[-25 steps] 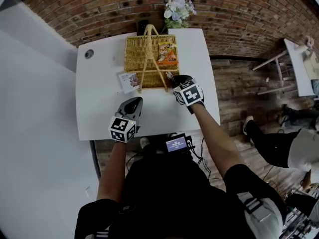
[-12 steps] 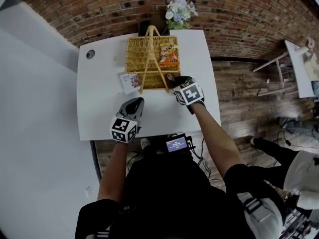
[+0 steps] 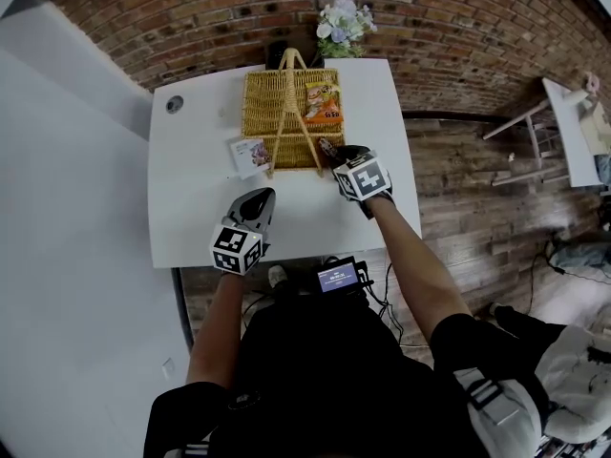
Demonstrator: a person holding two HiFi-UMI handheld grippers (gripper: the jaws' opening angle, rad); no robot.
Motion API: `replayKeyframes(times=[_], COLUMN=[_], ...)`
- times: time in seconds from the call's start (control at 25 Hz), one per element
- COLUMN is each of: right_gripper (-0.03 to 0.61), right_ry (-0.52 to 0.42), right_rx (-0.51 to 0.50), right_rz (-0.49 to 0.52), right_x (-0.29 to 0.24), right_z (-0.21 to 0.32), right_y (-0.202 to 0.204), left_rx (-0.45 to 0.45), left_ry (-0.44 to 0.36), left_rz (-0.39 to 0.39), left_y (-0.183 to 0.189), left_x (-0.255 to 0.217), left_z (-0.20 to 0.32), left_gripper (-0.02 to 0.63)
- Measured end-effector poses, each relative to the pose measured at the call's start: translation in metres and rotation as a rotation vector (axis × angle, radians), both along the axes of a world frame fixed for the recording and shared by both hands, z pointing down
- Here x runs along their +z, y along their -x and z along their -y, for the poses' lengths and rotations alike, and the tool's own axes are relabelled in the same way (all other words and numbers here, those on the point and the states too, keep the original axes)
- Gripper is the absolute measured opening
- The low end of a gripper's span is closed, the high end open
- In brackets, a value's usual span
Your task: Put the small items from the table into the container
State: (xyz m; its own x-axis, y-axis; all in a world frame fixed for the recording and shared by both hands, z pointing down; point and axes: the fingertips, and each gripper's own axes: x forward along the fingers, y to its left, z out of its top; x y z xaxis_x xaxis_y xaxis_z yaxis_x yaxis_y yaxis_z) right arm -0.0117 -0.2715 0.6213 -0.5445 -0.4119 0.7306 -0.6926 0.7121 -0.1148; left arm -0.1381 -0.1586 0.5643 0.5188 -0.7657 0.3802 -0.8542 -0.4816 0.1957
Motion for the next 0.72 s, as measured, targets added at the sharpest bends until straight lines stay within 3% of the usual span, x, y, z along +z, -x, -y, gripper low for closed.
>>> replayKeyframes(times=[0.4,0.72], right_gripper=[0.222,0.221], right_ry=[-0.009,-0.084], right_rx=[-0.002,0.041], right_rz=[0.058,0.095], right_x=[-0.011,-0.032], right_z=[-0.012,-0.02], right_y=[-0.002,-0.009], left_rx=[0.017,0.049], left_ry=[-0.015,-0.017], left_rz=[0.004,-0.003], left_y=[-0.006,-0.012], left_x=[-0.006,-0.005], left_z=[-0.01,-0.019], left_gripper=[0.011,0.011])
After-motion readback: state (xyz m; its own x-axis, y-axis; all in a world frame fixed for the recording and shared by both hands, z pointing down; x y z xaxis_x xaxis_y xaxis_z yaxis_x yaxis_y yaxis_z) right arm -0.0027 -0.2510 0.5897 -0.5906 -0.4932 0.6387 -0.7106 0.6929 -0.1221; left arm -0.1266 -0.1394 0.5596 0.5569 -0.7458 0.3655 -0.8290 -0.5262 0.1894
